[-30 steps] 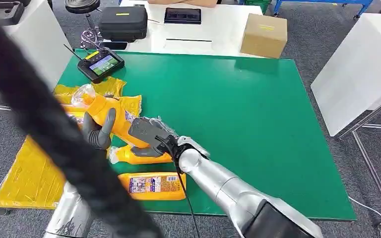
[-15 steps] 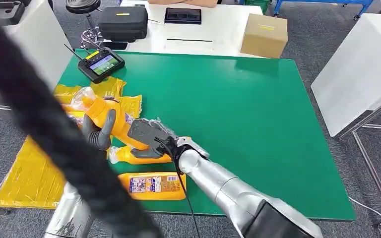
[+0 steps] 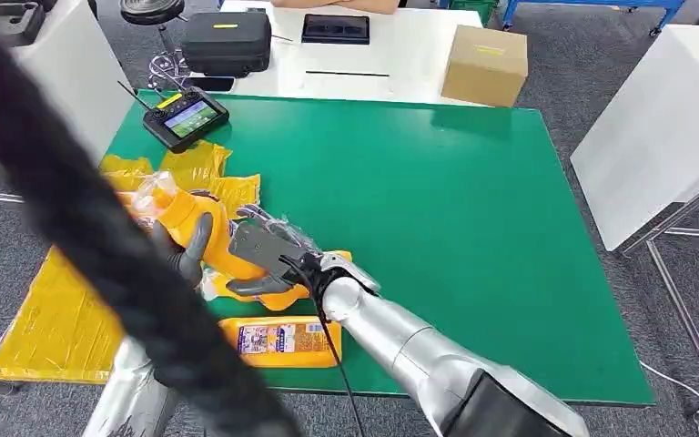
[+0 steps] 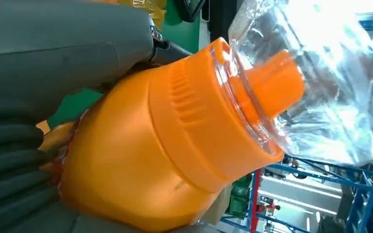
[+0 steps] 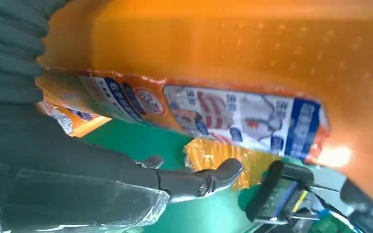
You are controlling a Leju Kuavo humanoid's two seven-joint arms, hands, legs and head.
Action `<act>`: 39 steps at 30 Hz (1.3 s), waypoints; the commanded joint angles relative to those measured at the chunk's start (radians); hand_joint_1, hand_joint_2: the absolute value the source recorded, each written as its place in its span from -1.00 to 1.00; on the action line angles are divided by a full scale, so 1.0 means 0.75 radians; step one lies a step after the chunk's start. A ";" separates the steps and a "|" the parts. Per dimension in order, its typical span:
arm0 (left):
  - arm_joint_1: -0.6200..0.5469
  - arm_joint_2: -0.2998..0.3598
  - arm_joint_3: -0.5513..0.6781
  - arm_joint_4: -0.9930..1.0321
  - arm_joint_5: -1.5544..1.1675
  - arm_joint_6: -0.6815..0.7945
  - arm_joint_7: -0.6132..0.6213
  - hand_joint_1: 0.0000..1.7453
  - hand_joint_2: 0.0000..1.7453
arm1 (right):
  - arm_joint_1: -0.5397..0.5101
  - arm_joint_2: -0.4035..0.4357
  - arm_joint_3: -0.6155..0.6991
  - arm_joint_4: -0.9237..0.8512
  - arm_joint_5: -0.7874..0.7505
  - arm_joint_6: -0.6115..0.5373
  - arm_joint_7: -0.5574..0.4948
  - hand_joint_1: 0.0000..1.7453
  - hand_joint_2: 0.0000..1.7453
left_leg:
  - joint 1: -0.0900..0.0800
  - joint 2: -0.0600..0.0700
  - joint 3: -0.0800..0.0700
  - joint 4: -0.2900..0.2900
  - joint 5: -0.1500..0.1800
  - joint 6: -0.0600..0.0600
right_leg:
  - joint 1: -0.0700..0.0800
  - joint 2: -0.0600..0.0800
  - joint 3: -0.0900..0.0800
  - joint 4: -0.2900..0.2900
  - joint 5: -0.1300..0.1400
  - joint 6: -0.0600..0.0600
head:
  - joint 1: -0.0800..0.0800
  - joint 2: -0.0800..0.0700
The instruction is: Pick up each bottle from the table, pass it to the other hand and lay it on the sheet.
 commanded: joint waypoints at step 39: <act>-0.208 0.381 0.355 0.538 -1.410 0.618 -0.042 1.00 1.00 | 0.637 -0.493 -0.635 -1.143 0.669 -0.023 -0.144 -1.00 -1.00 | -0.001 -0.012 0.009 -0.006 0.002 -0.008 | 0.000 -0.011 0.007 -0.006 -0.001 -0.005 | -0.001 0.000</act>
